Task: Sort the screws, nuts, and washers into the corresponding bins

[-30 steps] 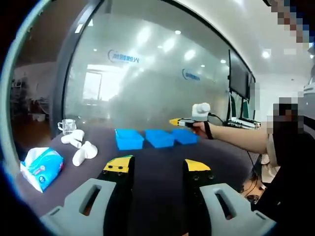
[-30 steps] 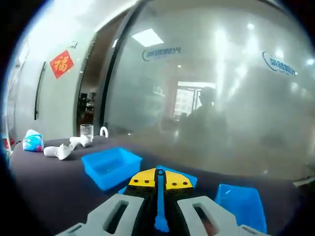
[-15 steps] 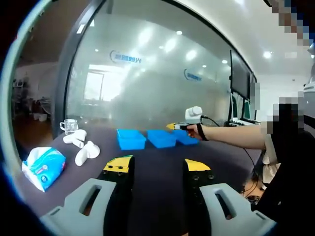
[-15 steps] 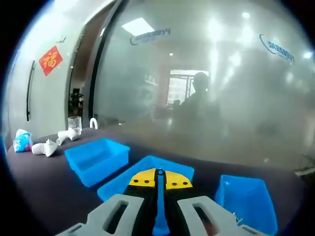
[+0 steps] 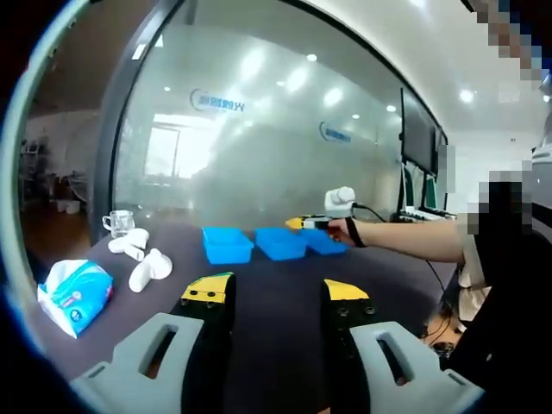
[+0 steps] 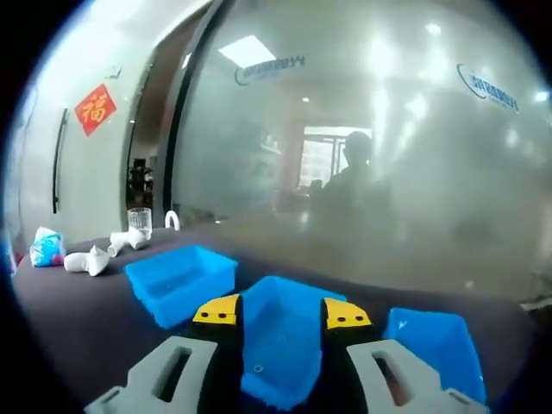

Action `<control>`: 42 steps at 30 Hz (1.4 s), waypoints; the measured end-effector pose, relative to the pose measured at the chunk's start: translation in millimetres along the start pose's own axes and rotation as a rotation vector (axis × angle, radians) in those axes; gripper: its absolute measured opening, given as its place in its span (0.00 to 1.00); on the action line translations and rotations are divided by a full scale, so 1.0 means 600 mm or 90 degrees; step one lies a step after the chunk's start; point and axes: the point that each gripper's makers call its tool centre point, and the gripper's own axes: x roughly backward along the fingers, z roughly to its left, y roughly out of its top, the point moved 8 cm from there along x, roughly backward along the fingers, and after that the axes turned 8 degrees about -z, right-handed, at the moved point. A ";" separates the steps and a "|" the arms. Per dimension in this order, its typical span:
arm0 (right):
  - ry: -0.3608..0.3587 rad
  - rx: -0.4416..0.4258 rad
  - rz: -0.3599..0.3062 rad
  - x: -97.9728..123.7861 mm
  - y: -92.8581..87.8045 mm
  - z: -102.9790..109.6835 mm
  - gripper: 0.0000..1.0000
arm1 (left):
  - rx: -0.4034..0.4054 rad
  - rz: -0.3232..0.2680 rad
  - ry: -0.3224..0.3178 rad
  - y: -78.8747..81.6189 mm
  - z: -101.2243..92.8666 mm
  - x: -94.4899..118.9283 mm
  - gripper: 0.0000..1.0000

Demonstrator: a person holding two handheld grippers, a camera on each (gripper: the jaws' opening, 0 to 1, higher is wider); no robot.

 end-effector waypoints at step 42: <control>0.025 -0.034 -0.137 0.529 -0.001 0.003 0.39 | -0.019 0.003 -0.060 0.000 0.013 -0.067 0.42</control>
